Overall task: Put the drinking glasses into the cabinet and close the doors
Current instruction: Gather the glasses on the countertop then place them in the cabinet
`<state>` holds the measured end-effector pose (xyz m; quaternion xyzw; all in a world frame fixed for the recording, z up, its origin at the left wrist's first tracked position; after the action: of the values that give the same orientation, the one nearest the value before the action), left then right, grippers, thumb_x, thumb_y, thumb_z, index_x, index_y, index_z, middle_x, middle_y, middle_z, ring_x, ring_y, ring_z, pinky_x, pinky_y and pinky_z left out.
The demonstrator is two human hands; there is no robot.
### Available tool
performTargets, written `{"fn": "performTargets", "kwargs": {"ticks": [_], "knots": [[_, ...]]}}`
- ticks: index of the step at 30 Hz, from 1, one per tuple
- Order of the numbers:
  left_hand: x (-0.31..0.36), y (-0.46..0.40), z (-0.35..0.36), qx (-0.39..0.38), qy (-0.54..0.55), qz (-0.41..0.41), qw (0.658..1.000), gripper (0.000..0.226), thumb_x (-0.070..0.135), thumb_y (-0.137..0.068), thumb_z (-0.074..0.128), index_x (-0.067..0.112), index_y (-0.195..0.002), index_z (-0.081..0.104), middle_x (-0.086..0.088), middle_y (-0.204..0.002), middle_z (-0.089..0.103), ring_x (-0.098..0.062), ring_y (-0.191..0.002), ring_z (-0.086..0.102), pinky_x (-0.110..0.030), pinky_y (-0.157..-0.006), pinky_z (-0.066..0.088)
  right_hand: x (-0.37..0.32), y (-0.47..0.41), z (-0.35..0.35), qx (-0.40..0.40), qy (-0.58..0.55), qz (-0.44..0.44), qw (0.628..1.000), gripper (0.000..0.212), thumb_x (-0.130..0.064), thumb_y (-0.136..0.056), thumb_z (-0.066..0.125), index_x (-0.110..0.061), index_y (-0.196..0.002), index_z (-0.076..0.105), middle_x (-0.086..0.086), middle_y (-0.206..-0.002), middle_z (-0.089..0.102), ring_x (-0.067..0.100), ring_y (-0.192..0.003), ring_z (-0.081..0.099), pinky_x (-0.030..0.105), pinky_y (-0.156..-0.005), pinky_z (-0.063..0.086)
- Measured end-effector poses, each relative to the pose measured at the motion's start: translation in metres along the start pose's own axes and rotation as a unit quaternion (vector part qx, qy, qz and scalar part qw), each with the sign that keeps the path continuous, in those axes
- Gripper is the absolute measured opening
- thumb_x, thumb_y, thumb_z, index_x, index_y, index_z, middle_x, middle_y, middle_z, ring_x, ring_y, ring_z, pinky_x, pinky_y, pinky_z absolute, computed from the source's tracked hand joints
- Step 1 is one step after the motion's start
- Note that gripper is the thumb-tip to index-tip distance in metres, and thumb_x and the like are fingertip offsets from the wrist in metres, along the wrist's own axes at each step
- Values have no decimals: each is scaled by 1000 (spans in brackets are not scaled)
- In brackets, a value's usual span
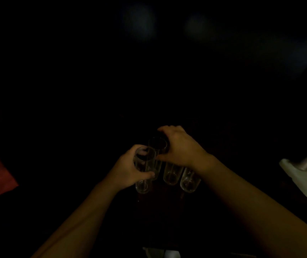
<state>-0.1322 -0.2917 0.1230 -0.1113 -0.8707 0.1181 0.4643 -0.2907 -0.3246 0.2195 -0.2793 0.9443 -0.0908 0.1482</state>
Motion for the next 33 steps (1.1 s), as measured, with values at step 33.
{"fn": "performTargets", "kwargs": {"ticks": [33], "knots": [[-56,42,-10,-69,134,-153,977,76,19,-61,93,33,-122,50,5,-117,59,-17,-104,62,-27,-73,52,35,161,29,33,-146,173,973,59,-58,-80,72,-50,-132,45,-24,-127,58,-4,-113,59,9,-86,47]]}}
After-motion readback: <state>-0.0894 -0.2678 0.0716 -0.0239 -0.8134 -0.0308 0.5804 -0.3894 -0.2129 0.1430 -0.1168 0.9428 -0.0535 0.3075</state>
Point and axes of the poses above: each hand's wrist, its own y-axis away from the middle knuckle, its own z-axis out of the palm, x = y × z, the point moved 7 cm from there along -y, towards the middle knuckle
